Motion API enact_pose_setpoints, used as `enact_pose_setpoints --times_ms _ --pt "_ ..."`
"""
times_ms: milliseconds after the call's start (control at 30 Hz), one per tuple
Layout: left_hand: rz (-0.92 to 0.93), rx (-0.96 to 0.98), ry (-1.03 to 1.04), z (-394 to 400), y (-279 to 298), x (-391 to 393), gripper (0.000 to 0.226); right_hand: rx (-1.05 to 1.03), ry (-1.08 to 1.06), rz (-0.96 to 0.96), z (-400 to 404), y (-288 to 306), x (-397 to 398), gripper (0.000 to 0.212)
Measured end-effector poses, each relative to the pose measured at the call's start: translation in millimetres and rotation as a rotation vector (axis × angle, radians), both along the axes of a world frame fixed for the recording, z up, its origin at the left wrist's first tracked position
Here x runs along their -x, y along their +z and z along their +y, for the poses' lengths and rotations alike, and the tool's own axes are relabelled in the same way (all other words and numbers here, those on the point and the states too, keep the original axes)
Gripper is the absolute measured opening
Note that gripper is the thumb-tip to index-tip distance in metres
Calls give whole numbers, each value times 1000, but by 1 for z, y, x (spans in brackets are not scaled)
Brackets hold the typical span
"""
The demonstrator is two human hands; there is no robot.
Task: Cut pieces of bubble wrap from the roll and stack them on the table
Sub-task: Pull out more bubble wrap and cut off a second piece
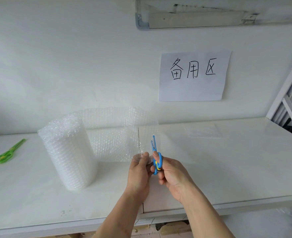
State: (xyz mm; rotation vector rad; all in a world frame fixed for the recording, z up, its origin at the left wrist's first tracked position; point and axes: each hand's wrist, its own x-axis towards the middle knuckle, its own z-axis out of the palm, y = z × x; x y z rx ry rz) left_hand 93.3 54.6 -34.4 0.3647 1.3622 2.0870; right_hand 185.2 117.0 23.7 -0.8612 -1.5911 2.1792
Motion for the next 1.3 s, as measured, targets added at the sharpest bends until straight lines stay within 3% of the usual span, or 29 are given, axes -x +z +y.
enact_pose_setpoints --times_ms 200,333,767,1133,1300 --pt "5 151 -62 1 16 -3 53 33 69 -23 3 7 -3 36" --pt "-45 179 -119 0 24 -2 60 18 83 -28 7 5 -5 37" --pt "-289 113 -291 -2 37 -2 64 0 41 33 3 -4 1 35" --pt "-428 46 -300 -2 31 -7 53 82 23 66 0 -3 0 33" --pt "-504 -40 -336 0 29 -8 70 100 30 63 0 -3 -1 32"
